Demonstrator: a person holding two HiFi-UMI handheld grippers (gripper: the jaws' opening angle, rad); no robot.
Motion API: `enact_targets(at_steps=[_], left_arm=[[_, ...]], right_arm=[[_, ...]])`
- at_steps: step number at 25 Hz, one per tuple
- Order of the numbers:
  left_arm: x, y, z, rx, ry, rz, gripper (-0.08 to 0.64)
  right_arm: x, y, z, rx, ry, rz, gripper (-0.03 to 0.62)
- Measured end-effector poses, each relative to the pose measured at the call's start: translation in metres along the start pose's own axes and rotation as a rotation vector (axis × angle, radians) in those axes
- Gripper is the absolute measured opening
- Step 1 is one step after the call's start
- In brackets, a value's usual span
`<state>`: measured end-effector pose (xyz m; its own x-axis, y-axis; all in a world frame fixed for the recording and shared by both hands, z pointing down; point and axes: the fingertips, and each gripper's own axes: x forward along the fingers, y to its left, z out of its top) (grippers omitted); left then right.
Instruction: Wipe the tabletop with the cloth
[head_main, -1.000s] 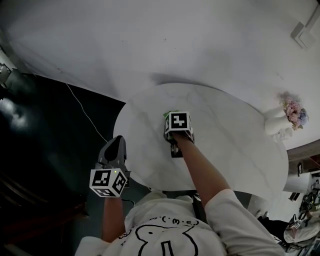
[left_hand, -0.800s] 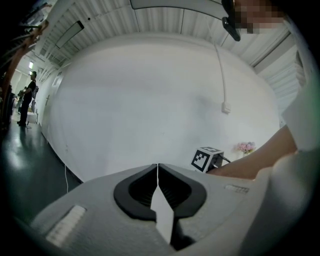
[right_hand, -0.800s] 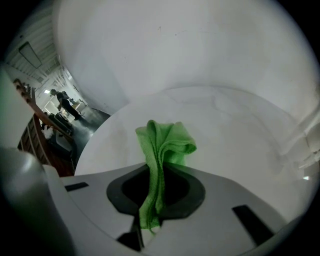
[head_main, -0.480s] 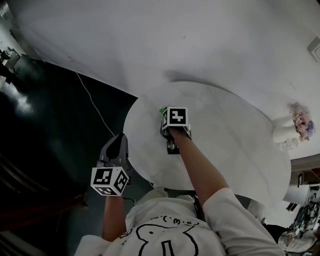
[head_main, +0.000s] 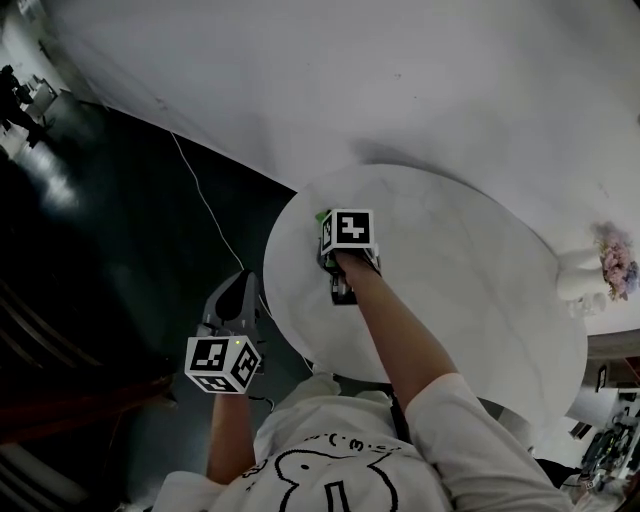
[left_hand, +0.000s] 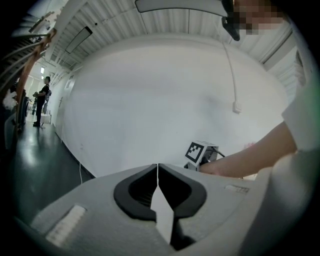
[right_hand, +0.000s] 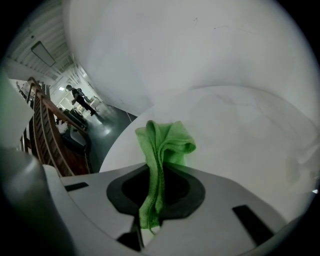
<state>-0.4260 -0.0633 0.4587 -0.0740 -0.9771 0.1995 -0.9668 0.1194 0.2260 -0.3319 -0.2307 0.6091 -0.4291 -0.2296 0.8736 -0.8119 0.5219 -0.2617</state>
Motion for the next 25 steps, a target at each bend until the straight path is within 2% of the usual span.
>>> enact_targets(at_steps=[10,14,17,19,23,25], left_arm=[[-0.008,0.014,-0.003,-0.009,0.007,0.035,0.02],[-0.011,0.015,-0.008,-0.024,0.014,0.056,0.021],[-0.016,0.014,-0.012,-0.027,0.022,0.064,0.02],[-0.02,0.015,-0.013,-0.03,0.026,0.074,0.021],[-0.026,0.016,-0.011,-0.028,0.029,0.087,0.02],[-0.027,0.014,-0.01,-0.026,0.03,0.09,0.021]], right_arm=[[0.013,0.046,0.003,-0.032,0.01,0.073,0.041],[0.018,0.069,-0.002,-0.037,0.027,0.152,0.041],[0.02,0.086,-0.008,-0.075,0.037,0.21,0.041],[0.019,0.098,-0.013,-0.077,0.043,0.287,0.041],[0.005,0.118,-0.019,0.022,0.019,0.498,0.041],[-0.006,0.12,-0.02,0.044,-0.006,0.559,0.041]])
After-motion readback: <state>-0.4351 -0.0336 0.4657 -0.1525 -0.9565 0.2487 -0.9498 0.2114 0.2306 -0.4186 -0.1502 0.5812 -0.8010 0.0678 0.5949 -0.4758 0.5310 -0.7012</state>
